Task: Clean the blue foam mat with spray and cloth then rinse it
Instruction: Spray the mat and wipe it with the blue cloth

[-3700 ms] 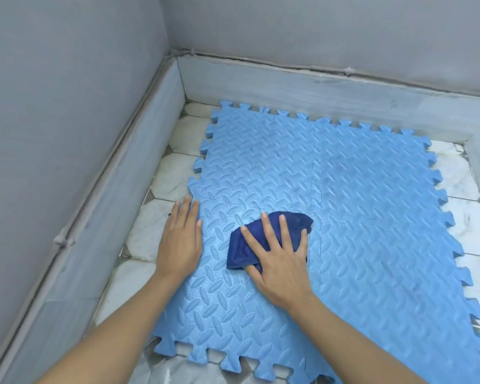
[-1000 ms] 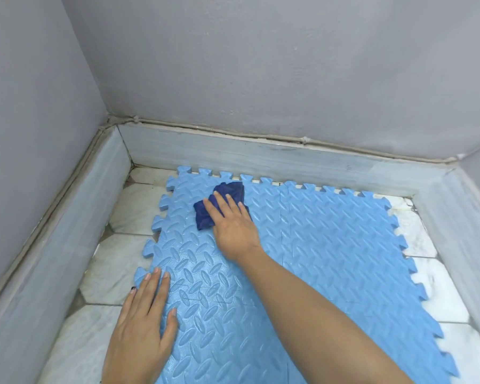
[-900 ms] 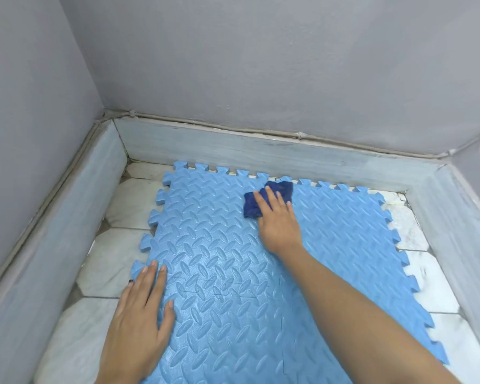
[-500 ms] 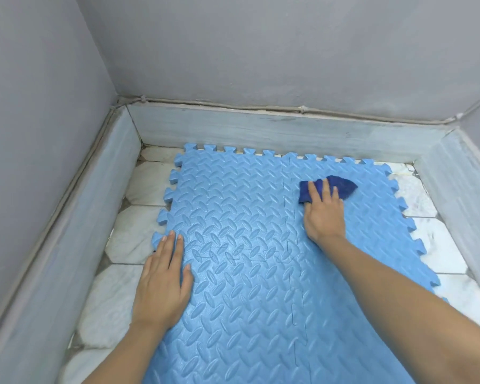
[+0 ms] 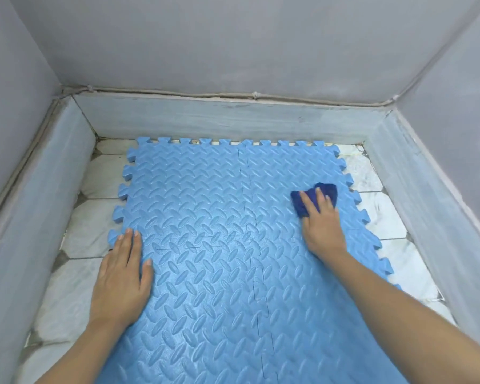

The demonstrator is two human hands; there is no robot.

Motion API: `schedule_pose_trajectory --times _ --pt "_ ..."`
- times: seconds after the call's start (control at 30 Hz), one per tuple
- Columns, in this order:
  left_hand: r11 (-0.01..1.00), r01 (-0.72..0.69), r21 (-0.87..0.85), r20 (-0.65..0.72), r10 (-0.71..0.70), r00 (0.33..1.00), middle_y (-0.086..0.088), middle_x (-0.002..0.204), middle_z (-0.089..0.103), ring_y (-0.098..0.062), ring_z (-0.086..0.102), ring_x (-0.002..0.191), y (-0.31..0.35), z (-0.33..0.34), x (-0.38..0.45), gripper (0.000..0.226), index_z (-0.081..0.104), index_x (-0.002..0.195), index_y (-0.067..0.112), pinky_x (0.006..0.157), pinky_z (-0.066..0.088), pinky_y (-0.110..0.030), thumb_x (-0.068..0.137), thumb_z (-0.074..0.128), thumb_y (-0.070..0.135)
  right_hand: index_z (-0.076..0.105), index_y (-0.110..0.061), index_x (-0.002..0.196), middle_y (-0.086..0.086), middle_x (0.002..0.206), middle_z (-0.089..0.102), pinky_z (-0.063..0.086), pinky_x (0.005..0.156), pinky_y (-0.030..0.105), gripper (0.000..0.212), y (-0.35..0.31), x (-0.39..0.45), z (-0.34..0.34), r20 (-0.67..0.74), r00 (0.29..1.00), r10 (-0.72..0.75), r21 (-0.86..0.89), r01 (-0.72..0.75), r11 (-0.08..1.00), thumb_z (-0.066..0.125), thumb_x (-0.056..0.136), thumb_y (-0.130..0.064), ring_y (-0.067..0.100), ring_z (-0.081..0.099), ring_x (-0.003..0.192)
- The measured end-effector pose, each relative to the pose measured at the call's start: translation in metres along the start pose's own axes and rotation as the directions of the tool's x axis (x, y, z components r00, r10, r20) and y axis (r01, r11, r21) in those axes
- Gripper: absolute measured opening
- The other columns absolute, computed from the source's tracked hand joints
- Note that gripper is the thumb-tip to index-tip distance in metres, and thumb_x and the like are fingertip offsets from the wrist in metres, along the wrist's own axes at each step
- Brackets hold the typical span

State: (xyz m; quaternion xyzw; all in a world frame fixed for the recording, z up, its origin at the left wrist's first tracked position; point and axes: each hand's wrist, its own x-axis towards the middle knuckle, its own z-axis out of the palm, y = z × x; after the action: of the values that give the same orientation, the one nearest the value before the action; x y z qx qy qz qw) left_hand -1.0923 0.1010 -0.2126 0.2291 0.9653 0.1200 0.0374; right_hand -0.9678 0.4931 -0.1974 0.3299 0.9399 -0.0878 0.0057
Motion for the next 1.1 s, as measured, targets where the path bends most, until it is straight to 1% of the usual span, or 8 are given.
schedule_pose_trajectory --times 0.2,0.4,0.5,0.63,0.77,0.9,1.0,1.1 --pt "1.0 -0.001 0.016 -0.01 0.001 1.0 -0.007 0.16 0.019 -0.02 0.016 0.148 -0.002 0.0 0.001 0.069 0.023 0.152 0.01 0.118 0.017 -0.041 0.092 0.017 0.044 0.038 -0.023 0.149 0.016 0.156 0.029 0.023 0.115 0.056 0.062 -0.021 -0.067 0.013 -0.085 0.995 0.044 0.016 -0.043 0.999 0.025 0.09 -0.036 0.043 0.025 0.141" --pt "0.998 -0.009 0.065 -0.005 0.01 1.0 -0.012 0.159 0.023 -0.026 0.02 0.147 0.0 0.001 0.0 0.066 0.026 0.151 0.005 0.119 0.015 -0.044 0.095 0.013 0.039 0.029 -0.042 0.148 0.006 0.161 0.023 0.006 0.116 0.064 0.059 -0.152 -0.097 0.032 0.076 0.913 -0.402 0.001 0.403 0.915 0.035 0.091 -0.051 0.044 0.017 0.145" --pt "0.996 0.007 0.093 -0.003 -0.007 1.0 -0.013 0.158 0.025 -0.031 0.022 0.146 0.005 0.001 0.001 0.065 0.026 0.151 0.007 0.117 0.015 -0.046 0.096 0.011 0.037 0.011 -0.048 0.15 0.001 0.163 0.016 -0.005 0.108 0.073 0.069 -0.176 -0.054 0.024 0.149 0.878 -0.454 -0.061 0.466 0.882 0.033 0.086 -0.063 0.043 0.007 0.147" --pt "1.0 -0.002 0.031 0.01 0.002 1.0 -0.005 0.161 0.009 -0.021 0.006 0.149 0.01 0.002 -0.003 0.065 0.014 0.153 0.011 0.12 0.006 -0.038 0.095 0.005 0.039 0.001 -0.044 0.152 -0.002 0.164 0.002 -0.007 0.11 0.07 0.077 -0.134 0.041 0.006 0.121 0.99 -0.079 -0.076 0.089 0.993 0.029 0.085 -0.071 0.041 -0.004 0.148" --pt "0.999 -0.003 0.04 -0.009 0.003 1.0 -0.005 0.161 0.009 -0.019 0.006 0.149 0.009 0.004 -0.003 0.062 0.014 0.154 0.011 0.121 0.005 -0.036 0.097 0.011 0.035 -0.004 -0.024 0.156 0.012 0.164 -0.005 -0.003 0.117 0.06 0.083 -0.137 0.08 0.006 0.098 0.955 0.281 0.068 -0.288 0.955 0.034 0.091 -0.059 0.046 -0.007 0.146" --pt "0.999 0.005 0.033 -0.002 -0.005 1.0 -0.005 0.161 0.012 -0.018 0.009 0.149 0.006 0.003 -0.005 0.061 0.016 0.153 0.012 0.12 0.004 -0.034 0.097 0.014 0.034 0.007 -0.016 0.156 0.011 0.164 0.003 -0.003 0.119 0.055 0.076 -0.238 0.041 0.035 0.043 0.997 -0.066 0.089 0.062 0.994 0.034 0.094 -0.052 0.043 -0.003 0.148" --pt "1.0 0.013 0.021 0.005 -0.013 1.0 -0.003 0.161 0.013 -0.015 0.009 0.148 0.004 0.001 -0.006 0.061 0.018 0.153 0.013 0.12 0.004 -0.033 0.097 0.015 0.035 0.016 -0.029 0.154 0.004 0.164 0.003 -0.005 0.119 0.053 0.066 -0.29 0.011 0.049 0.15 0.892 -0.426 -0.002 0.431 0.902 0.031 0.095 -0.055 0.038 -0.004 0.149" --pt "1.0 0.004 0.008 0.013 -0.004 1.0 0.0 0.161 0.012 -0.013 0.008 0.148 0.002 0.002 -0.004 0.061 0.018 0.154 0.015 0.12 0.005 -0.033 0.097 0.016 0.037 0.016 -0.037 0.153 -0.003 0.164 0.004 -0.005 0.119 0.053 0.065 -0.276 0.048 0.041 0.176 0.879 -0.444 -0.036 0.456 0.889 0.029 0.094 -0.059 0.031 -0.001 0.15"
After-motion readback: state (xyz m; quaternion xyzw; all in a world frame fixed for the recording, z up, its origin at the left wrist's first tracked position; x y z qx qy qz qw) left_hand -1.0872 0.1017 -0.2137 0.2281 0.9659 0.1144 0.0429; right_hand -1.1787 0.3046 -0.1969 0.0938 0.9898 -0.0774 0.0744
